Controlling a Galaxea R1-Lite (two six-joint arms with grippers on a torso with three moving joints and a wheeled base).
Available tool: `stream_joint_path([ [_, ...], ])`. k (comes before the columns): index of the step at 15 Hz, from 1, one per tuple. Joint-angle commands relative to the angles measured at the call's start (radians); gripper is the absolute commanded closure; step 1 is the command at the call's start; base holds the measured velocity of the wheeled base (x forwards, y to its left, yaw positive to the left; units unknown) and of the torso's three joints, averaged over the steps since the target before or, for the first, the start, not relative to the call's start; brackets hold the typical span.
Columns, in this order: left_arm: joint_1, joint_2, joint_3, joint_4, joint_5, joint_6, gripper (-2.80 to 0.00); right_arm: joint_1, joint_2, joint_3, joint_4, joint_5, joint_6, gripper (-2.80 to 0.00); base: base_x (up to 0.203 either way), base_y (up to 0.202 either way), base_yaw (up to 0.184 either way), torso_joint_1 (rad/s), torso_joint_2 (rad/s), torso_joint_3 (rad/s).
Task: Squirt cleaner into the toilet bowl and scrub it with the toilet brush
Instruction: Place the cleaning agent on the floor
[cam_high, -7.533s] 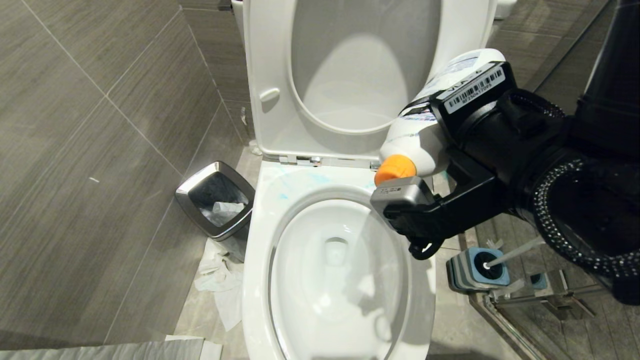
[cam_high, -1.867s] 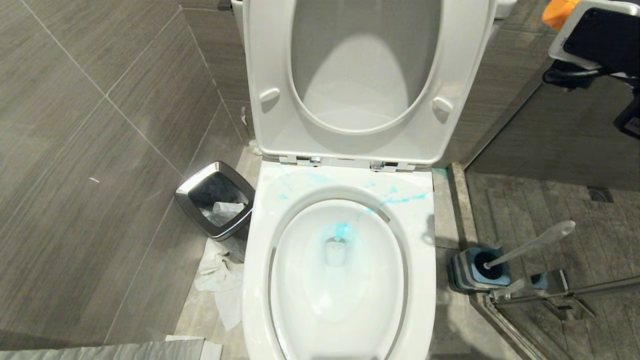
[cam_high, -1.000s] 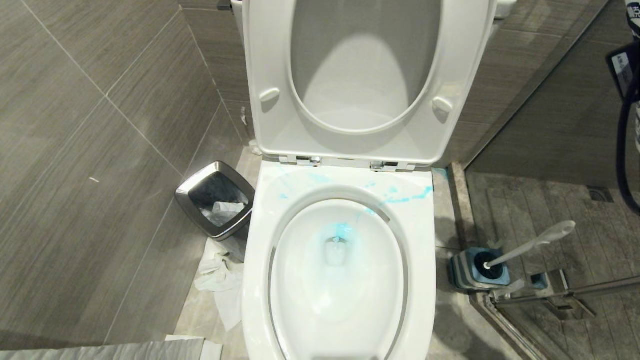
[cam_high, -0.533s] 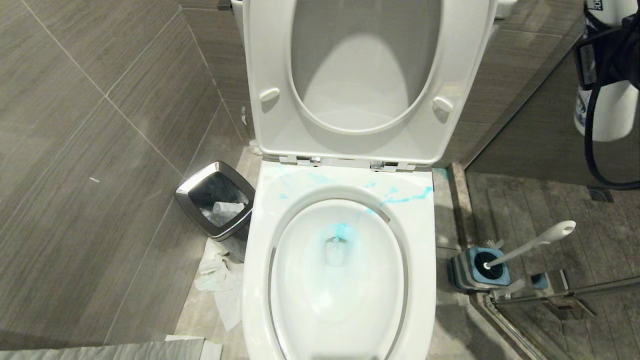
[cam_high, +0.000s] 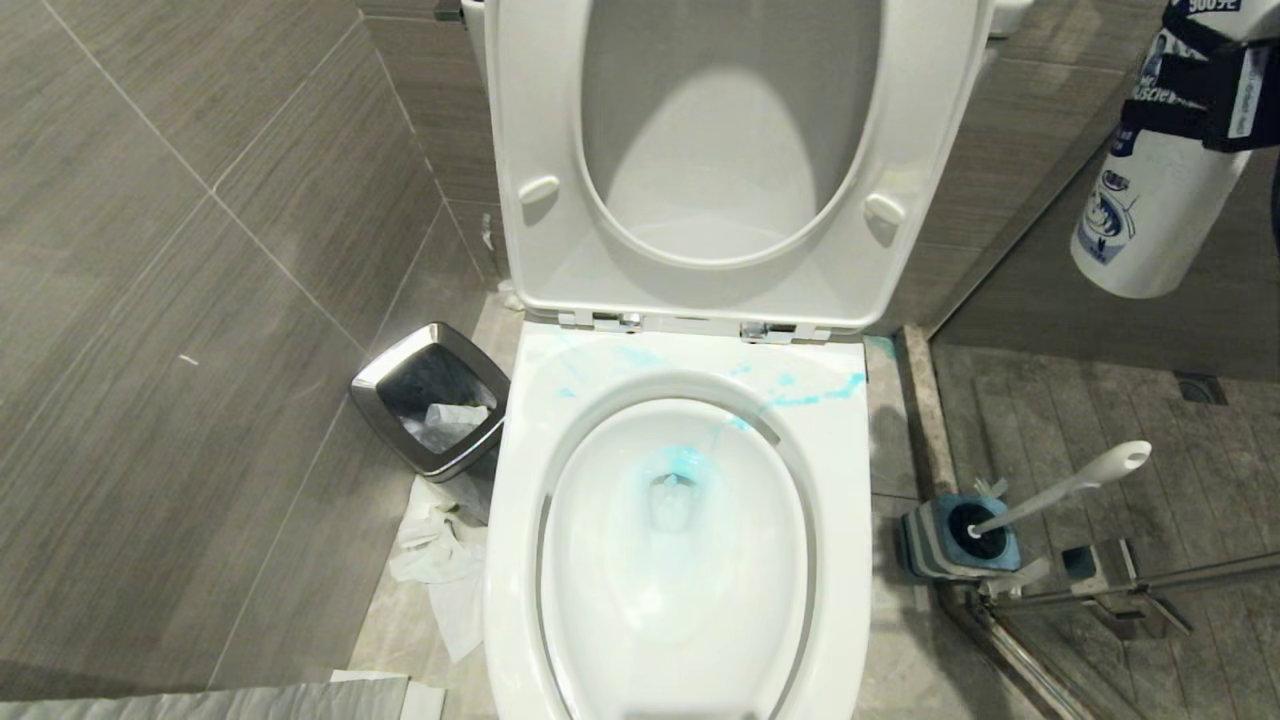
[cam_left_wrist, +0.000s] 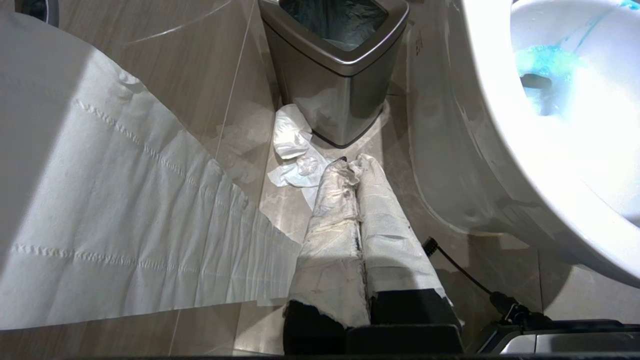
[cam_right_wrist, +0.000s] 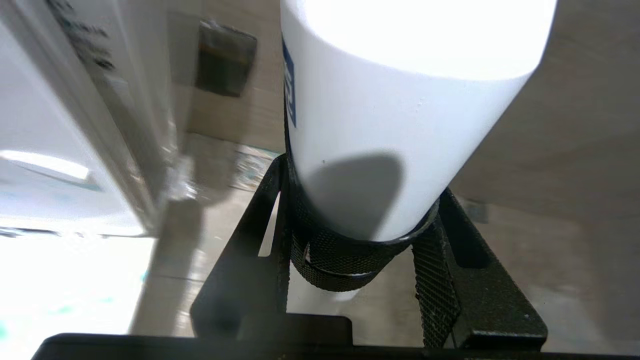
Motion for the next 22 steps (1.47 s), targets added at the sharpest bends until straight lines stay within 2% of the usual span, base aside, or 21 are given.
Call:
stream_joint_path([
  [1, 0.0, 0.0, 0.002, 0.0, 0.0, 0.0, 0.0, -0.051, -0.027, 0.018, 0.015, 0.108, 0.042, 0.0, 0.0, 0.0, 0.0, 0.0, 0.0, 0.0],
  [4, 0.0, 0.0, 0.002, 0.0, 0.0, 0.0, 0.0, -0.105, -0.077, 0.093, 0.017, 0.304, 0.069, 0.0, 0.0, 0.0, 0.0, 0.0, 0.0, 0.0],
  [5, 0.0, 0.0, 0.002, 0.0, 0.0, 0.0, 0.0, -0.111, -0.086, 0.108, 0.016, 0.329, 0.07, 0.0, 0.0, 0.0, 0.0, 0.0, 0.0, 0.0],
  [9, 0.0, 0.0, 0.002, 0.0, 0.0, 0.0, 0.0, -0.111, -0.129, 0.191, 0.01, 0.33, 0.078, 0.0, 0.0, 0.0, 0.0, 0.0, 0.0, 0.0],
  [11, 0.0, 0.0, 0.002, 0.0, 0.0, 0.0, 0.0, -0.111, -0.158, 0.233, 0.009, 0.329, 0.118, 0.0, 0.0, 0.0, 0.0, 0.0, 0.0, 0.0],
  [16, 0.0, 0.0, 0.002, 0.0, 0.0, 0.0, 0.0, -0.118, -0.215, 0.327, 0.002, 0.323, 0.139, 0.0, 0.0, 0.0, 0.0, 0.0, 0.0, 0.0],
  [22, 0.0, 0.0, 0.002, 0.0, 0.0, 0.0, 0.0, -0.149, -0.21, 0.437, -0.216, 0.262, 0.14, 0.0, 0.0, 0.0, 0.0, 0.0, 0.0, 0.0],
])
